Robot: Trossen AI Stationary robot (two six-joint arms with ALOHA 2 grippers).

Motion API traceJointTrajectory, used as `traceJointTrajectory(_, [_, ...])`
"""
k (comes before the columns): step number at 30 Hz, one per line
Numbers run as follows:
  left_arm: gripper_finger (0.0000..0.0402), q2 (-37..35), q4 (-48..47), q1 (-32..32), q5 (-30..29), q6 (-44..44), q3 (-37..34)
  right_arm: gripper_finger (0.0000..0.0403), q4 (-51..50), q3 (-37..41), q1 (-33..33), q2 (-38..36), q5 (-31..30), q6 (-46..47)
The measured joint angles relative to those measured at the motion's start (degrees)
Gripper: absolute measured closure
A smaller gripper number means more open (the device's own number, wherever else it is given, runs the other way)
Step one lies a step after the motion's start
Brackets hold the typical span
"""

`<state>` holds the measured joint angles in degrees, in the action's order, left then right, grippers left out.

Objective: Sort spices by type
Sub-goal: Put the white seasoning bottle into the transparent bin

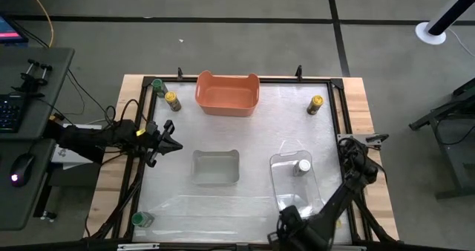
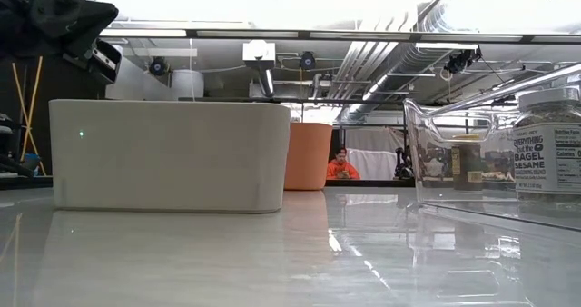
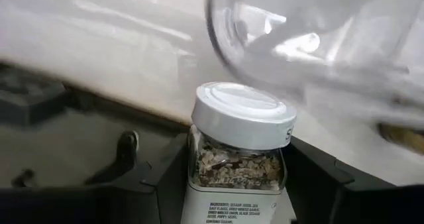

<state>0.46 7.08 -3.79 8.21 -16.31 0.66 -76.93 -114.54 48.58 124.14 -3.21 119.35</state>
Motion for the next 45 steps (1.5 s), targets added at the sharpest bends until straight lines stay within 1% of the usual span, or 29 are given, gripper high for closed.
traceJointTrajectory(7, [0.0399,0.0,0.0,0.0,0.0,0.0,0.0,0.0203,-2.2,0.0,-3.7,0.0,-1.5,-5.3])
traceJointTrajectory(10, [0.0399,0.0,0.0,0.0,0.0,0.0,0.0,0.0203,-1.6,-0.4,-4.9,0.0,-1.4,-8.5])
traceJointTrajectory(14, [0.0399,0.0,0.0,0.0,0.0,0.0,0.0,0.0203,0.4,-2.5,-5.3,0.0,-1.0,-12.8])
traceJointTrajectory(17, [0.0399,0.0,0.0,0.0,0.0,0.0,0.0,0.0203,0.6,-5.7,-5.3,0.0,-2.0,-17.3])
traceJointTrajectory(19, [0.0399,0.0,0.0,0.0,0.0,0.0,0.0,0.0203,0.6,-8.5,-5.6,0.0,-4.5,-20.8])
traceJointTrajectory(24, [0.0399,0.0,0.0,0.0,0.0,0.0,0.0,0.0203,0.5,-15.0,-8.3,-0.1,-14.8,-29.3])
traceJointTrajectory(28, [0.0399,0.0,0.0,0.0,0.0,0.0,0.0,0.0203,0.6,-19.2,-11.1,-0.1,-20.7,-37.1])
traceJointTrajectory(30, [0.0399,0.0,0.0,0.0,0.0,0.0,0.0,0.0203,0.1,-20.6,-12.7,-0.2,-22.5,-41.3])
traceJointTrajectory(33, [0.0399,0.0,0.1,0.0,0.0,1.2,0.0,0.0203,-1.0,-19.2,-14.9,-2.0,-23.3,-45.2])
traceJointTrajectory(37, [0.0399,0.0,0.2,0.0,0.0,2.6,0.0,0.0203,-8.0,-18.8,-16.6,-3.4,-25.3,-47.7])
traceJointTrajectory(40, [0.0399,0.0,0.4,0.0,0.0,0.0,0.0,0.0203,-13.6,-18.8,-16.2,-3.8,-26.6,-47.0])
traceJointTrajectory(43, [0.0399,0.0,0.8,0.0,0.0,-1.7,0.0,0.0203,-12.7,-16.9,-15.2,-5.3,-27.2,-47.1])
traceJointTrajectory(45, [0.0399,0.0,2.3,0.0,-0.1,-2.9,0.0,0.0203,-13.1,-14.7,-14.4,-6.1,-27.1,-44.6])
